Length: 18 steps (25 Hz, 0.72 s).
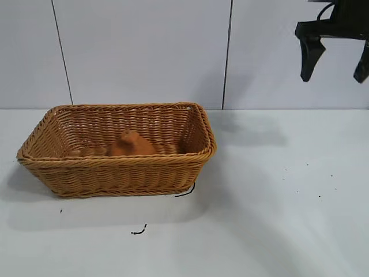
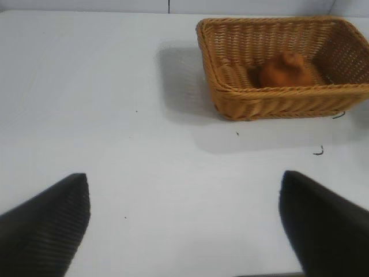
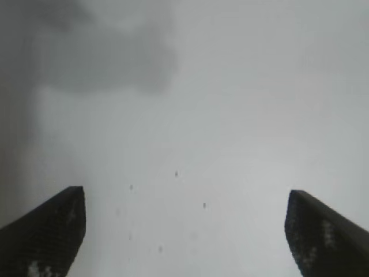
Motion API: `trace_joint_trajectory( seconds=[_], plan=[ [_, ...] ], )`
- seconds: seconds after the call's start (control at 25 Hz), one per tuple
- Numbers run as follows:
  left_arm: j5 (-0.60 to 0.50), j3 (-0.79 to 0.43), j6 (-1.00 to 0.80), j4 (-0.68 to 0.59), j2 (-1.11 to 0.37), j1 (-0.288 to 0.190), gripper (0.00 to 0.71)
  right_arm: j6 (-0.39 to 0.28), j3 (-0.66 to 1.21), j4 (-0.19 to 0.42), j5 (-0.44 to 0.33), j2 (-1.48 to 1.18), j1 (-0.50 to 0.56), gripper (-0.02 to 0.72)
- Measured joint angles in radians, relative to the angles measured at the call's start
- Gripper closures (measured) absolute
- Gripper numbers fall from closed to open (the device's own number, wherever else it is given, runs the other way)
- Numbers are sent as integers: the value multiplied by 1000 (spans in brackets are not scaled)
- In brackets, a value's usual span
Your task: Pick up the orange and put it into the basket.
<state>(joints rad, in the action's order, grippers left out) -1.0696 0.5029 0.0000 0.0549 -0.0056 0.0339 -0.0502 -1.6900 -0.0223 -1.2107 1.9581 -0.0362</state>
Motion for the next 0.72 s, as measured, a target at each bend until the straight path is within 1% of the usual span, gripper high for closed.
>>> trace_joint_trajectory(
  seconds=[0.24,0.36,0.52,0.6,0.72],
  plan=[
    [0,0,0,0,0,0,71,7,439,-3,-1,-275,-47,39],
    [0,0,0,0,0,0,71,8,623,-3,-1,-418,-73,39],
    [0,0,0,0,0,0,71,10,828,-6,-4,-622,-115,40],
    [0,0,0,0,0,0,71,-1,904,-7,-4,-723,-132,41],
    [0,0,0,0,0,0,71,-26,1009,-7,28,-885,-139,41]
  ],
)
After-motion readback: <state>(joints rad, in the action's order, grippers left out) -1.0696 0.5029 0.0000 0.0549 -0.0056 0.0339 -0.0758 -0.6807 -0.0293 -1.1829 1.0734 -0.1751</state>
